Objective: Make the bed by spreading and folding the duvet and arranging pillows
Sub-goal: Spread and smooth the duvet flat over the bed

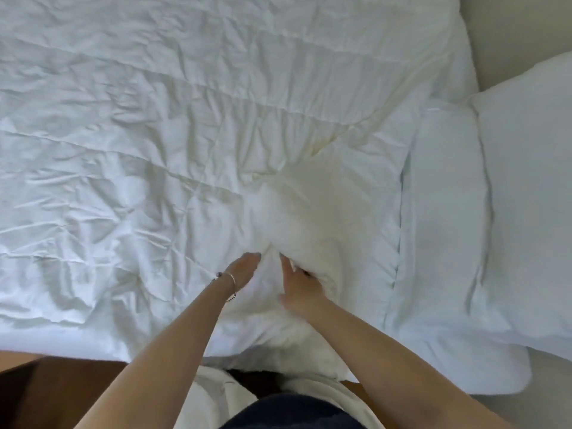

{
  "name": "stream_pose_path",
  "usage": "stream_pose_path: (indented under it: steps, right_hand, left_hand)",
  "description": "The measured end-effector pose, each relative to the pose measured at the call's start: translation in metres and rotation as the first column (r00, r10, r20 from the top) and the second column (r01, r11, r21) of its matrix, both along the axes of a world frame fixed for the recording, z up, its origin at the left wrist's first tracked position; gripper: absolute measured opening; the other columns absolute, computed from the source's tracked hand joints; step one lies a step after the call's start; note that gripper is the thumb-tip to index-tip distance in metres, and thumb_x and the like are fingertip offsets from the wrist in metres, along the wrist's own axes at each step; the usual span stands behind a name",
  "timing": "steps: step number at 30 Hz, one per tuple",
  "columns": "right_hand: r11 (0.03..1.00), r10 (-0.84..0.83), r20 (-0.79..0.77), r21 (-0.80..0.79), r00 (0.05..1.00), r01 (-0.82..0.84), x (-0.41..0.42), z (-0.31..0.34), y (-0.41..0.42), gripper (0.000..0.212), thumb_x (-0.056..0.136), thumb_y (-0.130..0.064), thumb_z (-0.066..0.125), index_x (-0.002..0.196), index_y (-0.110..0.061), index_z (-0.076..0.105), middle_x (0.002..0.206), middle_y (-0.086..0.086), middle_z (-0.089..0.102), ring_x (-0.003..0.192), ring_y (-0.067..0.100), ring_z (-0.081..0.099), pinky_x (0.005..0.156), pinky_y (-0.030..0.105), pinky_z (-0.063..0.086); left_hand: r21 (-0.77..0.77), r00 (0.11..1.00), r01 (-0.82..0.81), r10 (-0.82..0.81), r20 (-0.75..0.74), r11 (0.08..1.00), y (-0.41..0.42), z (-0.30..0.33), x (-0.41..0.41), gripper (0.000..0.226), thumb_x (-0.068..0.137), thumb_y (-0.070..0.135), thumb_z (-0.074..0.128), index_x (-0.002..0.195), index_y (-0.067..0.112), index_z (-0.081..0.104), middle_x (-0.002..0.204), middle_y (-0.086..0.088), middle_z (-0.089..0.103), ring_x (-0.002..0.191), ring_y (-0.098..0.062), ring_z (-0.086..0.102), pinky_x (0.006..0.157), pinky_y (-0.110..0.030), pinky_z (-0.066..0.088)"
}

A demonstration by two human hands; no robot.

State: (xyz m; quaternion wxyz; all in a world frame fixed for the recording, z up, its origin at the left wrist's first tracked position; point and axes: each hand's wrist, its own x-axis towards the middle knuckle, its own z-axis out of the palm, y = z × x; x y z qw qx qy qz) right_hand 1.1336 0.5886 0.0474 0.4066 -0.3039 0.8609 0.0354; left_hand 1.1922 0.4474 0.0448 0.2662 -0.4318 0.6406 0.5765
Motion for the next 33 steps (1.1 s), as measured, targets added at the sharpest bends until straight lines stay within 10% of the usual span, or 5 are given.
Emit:
stream_pose_path:
  steps: [6,10,18,27,33]
  right_hand:
    - [0.935,0.31,-0.342,-0.057,0.887,-0.349,-0.038,0.008,0.062,0.056,0.096,-0.018,0.046,0.147,-0.004,0.029,0.154,0.017,0.025,0.141,0.03,0.025,0.114,0.034,0.02]
    - [0.957,0.261,-0.317,-0.038,0.912,-0.287,-0.055,0.008,0.106,0.066,0.089,-0.03,0.055,0.146,-0.007,0.029,0.142,0.011,0.042,0.131,0.028,0.037,0.105,0.036,0.029]
    - [0.942,-0.19,0.02,-0.277,0.982,0.188,-0.094,0.039,0.126,0.065,0.093,-0.039,0.052,0.149,-0.026,0.021,0.146,-0.006,0.04,0.124,0.019,0.051,0.098,0.037,0.044]
    - [0.988,-0.144,-0.362,-0.11,0.921,0.111,-0.12,0.033,0.102,0.083,0.092,-0.057,0.047,0.154,-0.029,-0.001,0.162,-0.006,0.001,0.139,0.033,0.02,0.101,0.041,0.037]
    - [0.854,-0.481,-0.101,-0.28,0.871,0.439,-0.158,0.03,0.066,0.104,0.082,-0.03,0.07,0.146,-0.053,-0.008,0.158,0.006,-0.001,0.114,0.032,0.051,0.085,0.039,0.052]
  left_hand:
    - [0.226,0.812,-0.544,0.575,-0.102,0.808,0.072,0.019,-0.072,0.083,0.081,0.072,0.05,0.147,0.049,0.003,0.156,0.007,0.024,0.14,-0.029,0.029,0.104,-0.06,0.027]
    - [0.211,0.815,-0.539,0.569,-0.115,0.815,0.094,0.027,-0.107,0.117,0.061,0.069,0.073,0.144,0.052,-0.007,0.156,0.002,0.023,0.137,-0.03,0.031,0.097,-0.062,0.033]
    - [0.106,0.816,-0.497,0.506,-0.278,0.861,0.093,0.008,-0.16,0.089,0.082,-0.003,0.058,0.151,0.032,0.014,0.1,-0.009,0.05,0.063,-0.017,0.048,0.056,-0.024,0.045]
    - [-0.146,0.961,-0.12,0.078,-0.265,0.982,0.091,-0.016,-0.154,0.075,0.084,0.044,0.067,0.147,0.043,0.024,0.152,-0.001,0.019,0.134,-0.028,0.035,0.111,-0.042,0.032]
    - [-0.269,0.915,-0.095,-0.022,-0.402,0.958,0.067,-0.028,-0.161,0.074,0.089,0.038,0.063,0.149,0.039,0.02,0.157,0.0,0.015,0.141,-0.03,0.023,0.113,-0.043,0.025]
